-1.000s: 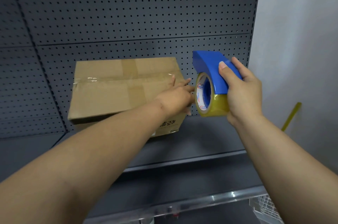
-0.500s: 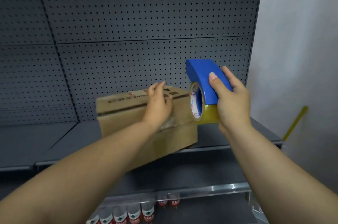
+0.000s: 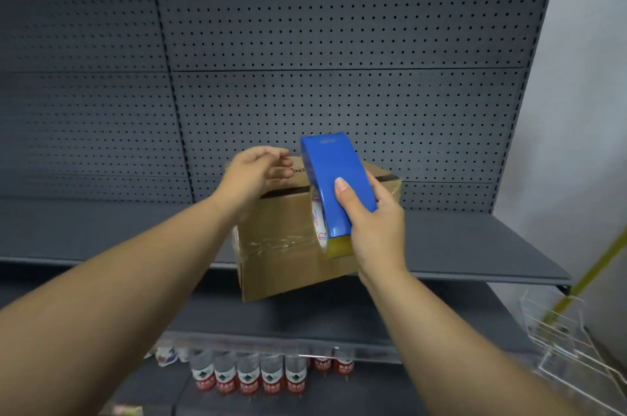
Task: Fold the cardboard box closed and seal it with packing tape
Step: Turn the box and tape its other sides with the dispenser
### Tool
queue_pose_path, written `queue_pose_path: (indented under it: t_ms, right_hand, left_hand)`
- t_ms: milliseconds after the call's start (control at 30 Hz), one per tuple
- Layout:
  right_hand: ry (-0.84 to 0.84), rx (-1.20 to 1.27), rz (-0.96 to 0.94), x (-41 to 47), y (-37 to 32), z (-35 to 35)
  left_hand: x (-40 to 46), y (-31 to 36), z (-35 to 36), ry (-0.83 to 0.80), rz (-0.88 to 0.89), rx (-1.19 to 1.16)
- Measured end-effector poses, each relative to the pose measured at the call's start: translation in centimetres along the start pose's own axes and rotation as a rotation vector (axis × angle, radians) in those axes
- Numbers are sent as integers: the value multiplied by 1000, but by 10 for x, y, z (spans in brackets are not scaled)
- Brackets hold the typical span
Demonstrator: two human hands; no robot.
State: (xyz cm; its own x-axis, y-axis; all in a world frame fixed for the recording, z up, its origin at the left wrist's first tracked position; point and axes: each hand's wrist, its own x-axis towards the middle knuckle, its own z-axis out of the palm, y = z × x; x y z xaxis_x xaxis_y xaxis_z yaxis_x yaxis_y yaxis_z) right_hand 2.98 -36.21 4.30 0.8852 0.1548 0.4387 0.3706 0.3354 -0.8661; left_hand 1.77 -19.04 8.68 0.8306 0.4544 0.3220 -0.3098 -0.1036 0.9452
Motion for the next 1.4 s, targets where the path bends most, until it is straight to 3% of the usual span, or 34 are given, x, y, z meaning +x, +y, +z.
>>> queue_pose_path:
  t_ms: [400,733,933,1167,1400]
  right_hand:
    - [-103,39,44,-15,31,63]
    - [-141,67,33,-12,51,104]
    - [-155,75,34,-2,65,128]
    - [-93,75,4,-3,74,145]
    - [-52,26,-32,-15,75,159]
  left_hand:
    - [7,44,-44,-64,-169,240]
    - [39,32,-76,-22,-189,215]
    - [71,22,-100,19,-286,143]
    - [96,17,-128,-233,-437,120]
    - [102,22,-138,-307,-551,150]
